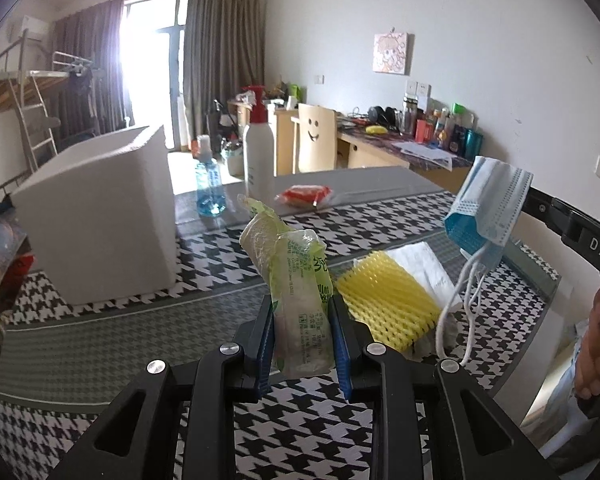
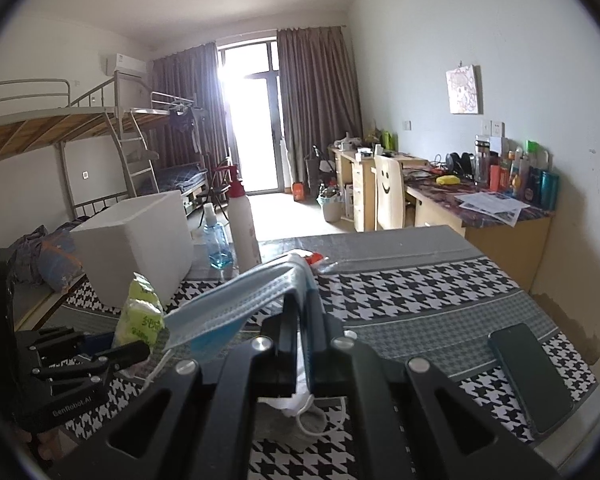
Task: Organize soft objects
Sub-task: 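Lift the green-printed bag with left gripper while right gripper lifts the blue mask, then carry the bag in left gripper over the white foam box while right gripper carries the mask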
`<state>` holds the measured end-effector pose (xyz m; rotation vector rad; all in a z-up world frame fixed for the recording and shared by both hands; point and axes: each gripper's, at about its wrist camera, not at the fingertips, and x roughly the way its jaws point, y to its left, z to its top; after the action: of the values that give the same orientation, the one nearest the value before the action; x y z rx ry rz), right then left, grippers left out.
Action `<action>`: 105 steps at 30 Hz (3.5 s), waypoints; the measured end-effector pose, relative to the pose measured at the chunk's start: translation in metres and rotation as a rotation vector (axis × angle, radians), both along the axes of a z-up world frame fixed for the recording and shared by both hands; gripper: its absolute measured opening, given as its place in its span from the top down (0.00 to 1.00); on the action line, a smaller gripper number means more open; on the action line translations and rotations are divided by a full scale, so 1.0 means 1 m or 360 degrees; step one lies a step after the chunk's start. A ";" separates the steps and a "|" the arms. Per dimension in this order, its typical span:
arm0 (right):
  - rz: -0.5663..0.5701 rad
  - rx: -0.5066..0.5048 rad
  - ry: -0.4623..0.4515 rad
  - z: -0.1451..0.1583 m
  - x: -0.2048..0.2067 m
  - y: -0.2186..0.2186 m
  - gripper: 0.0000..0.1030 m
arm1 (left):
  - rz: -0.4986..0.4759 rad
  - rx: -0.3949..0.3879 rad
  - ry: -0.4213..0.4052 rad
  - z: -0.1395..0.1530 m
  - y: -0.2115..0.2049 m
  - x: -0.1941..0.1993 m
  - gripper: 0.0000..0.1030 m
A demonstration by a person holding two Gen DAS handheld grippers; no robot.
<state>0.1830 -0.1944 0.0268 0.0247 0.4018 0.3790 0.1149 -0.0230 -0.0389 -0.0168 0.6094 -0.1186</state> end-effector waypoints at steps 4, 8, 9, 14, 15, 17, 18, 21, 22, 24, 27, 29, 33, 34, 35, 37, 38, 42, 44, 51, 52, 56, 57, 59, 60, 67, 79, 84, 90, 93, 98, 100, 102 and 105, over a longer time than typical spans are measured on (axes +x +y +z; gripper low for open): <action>0.0016 -0.0004 -0.0014 0.003 -0.004 0.003 0.94 | 0.0025 0.0009 -0.0040 0.007 0.004 -0.007 0.73; 0.0038 -0.0004 -0.0014 0.004 -0.007 0.007 0.94 | 0.0074 0.0017 -0.0080 0.013 0.010 -0.016 0.73; 0.0042 -0.0006 -0.0015 0.005 -0.008 0.009 0.94 | 0.0090 0.0020 -0.0087 0.015 0.012 -0.017 0.73; 0.0064 -0.0005 -0.0025 0.007 -0.009 0.014 0.94 | 0.0130 0.0022 -0.0128 0.023 0.018 -0.020 0.73; 0.0067 -0.0004 -0.0027 0.007 -0.009 0.013 0.94 | 0.0131 0.0021 -0.0137 0.025 0.018 -0.021 0.73; 0.0074 -0.0001 -0.0024 0.008 -0.008 0.015 0.94 | 0.0137 0.0029 -0.0150 0.028 0.018 -0.022 0.73; 0.0077 0.0002 -0.0024 0.009 -0.008 0.015 0.94 | 0.0139 0.0032 -0.0159 0.029 0.019 -0.023 0.73; 0.0087 0.0003 -0.0030 0.011 -0.007 0.016 0.94 | 0.0148 0.0038 -0.0169 0.032 0.020 -0.023 0.73; 0.0094 0.0004 -0.0030 0.012 -0.007 0.017 0.94 | 0.0154 0.0039 -0.0176 0.033 0.021 -0.023 0.73; 0.0105 -0.0002 -0.0031 0.013 -0.006 0.020 0.94 | 0.0160 0.0044 -0.0192 0.037 0.022 -0.023 0.73; 0.0120 -0.0005 -0.0036 0.014 -0.005 0.024 0.94 | 0.0168 0.0047 -0.0204 0.041 0.024 -0.023 0.73; 0.0129 -0.0002 -0.0039 0.015 -0.004 0.025 0.94 | 0.0176 0.0050 -0.0215 0.043 0.025 -0.022 0.73; 0.0136 0.0000 -0.0040 0.017 -0.001 0.027 0.94 | 0.0182 0.0060 -0.0236 0.048 0.028 -0.021 0.73; 0.0138 -0.0001 -0.0041 0.018 0.000 0.028 0.94 | 0.0184 0.0061 -0.0238 0.050 0.029 -0.020 0.73; 0.0141 0.0000 -0.0044 0.019 0.000 0.029 0.94 | 0.0186 0.0062 -0.0241 0.051 0.031 -0.020 0.73; 0.0149 -0.0004 -0.0050 0.020 0.002 0.031 0.94 | 0.0193 0.0067 -0.0245 0.053 0.032 -0.018 0.73; 0.0152 -0.0006 -0.0051 0.020 0.003 0.031 0.94 | 0.0195 0.0071 -0.0247 0.053 0.032 -0.017 0.73; 0.0168 -0.0002 -0.0056 0.023 0.005 0.034 0.94 | 0.0206 0.0072 -0.0245 0.054 0.033 -0.012 0.73; 0.0172 -0.0007 -0.0056 0.023 0.007 0.035 0.94 | 0.0212 0.0079 -0.0244 0.054 0.033 -0.009 0.73; 0.0189 -0.0004 -0.0055 0.027 0.013 0.039 0.94 | 0.0206 0.0082 -0.0256 0.058 0.037 -0.004 0.73; 0.0191 0.0000 -0.0056 0.029 0.014 0.040 0.94 | 0.0209 0.0082 -0.0256 0.059 0.037 -0.003 0.73; 0.0201 0.0001 -0.0064 0.034 0.018 0.043 0.94 | 0.0218 0.0076 -0.0262 0.061 0.039 0.001 0.73; 0.0206 -0.0002 -0.0068 0.035 0.018 0.044 0.94 | 0.0221 0.0071 -0.0264 0.062 0.040 0.001 0.73; 0.0205 -0.0012 -0.0076 0.036 0.019 0.046 0.94 | 0.0225 0.0065 -0.0270 0.063 0.042 0.002 0.73; 0.0208 -0.0015 -0.0075 0.037 0.020 0.047 0.94 | 0.0225 0.0068 -0.0273 0.064 0.042 0.002 0.73; 0.0221 -0.0022 -0.0080 0.044 0.025 0.055 0.94 | 0.0239 0.0071 -0.0295 0.072 0.050 0.007 0.73; 0.0254 -0.0047 -0.0112 0.055 0.031 0.069 0.94 | 0.0282 0.0120 -0.0331 0.085 0.060 0.016 0.73; 0.0269 -0.0054 -0.0127 0.061 0.033 0.072 0.94 | 0.0304 0.0121 -0.0357 0.092 0.064 0.017 0.73; 0.0290 -0.0062 -0.0141 0.068 0.038 0.076 0.94 | 0.0314 0.0126 -0.0369 0.099 0.067 0.022 0.73; 0.0300 -0.0070 -0.0168 0.074 0.038 0.080 0.94 | 0.0325 0.0131 -0.0377 0.103 0.069 0.026 0.73; 0.0311 -0.0079 -0.0189 0.079 0.043 0.087 0.94 | 0.0344 0.0120 -0.0375 0.106 0.076 0.033 0.73; 0.0319 -0.0085 -0.0204 0.081 0.045 0.089 0.94 | 0.0353 0.0121 -0.0377 0.108 0.079 0.035 0.73; 0.0322 -0.0088 -0.0208 0.081 0.047 0.091 0.94 | 0.0363 0.0118 -0.0377 0.110 0.081 0.038 0.73; 0.0329 -0.0085 -0.0206 0.083 0.052 0.094 0.94 | 0.0374 0.0117 -0.0375 0.111 0.085 0.042 0.73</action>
<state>0.2347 -0.1000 0.1100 -0.0939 0.2866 0.5705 0.1572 0.0624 0.0724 -0.0033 0.3725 0.1284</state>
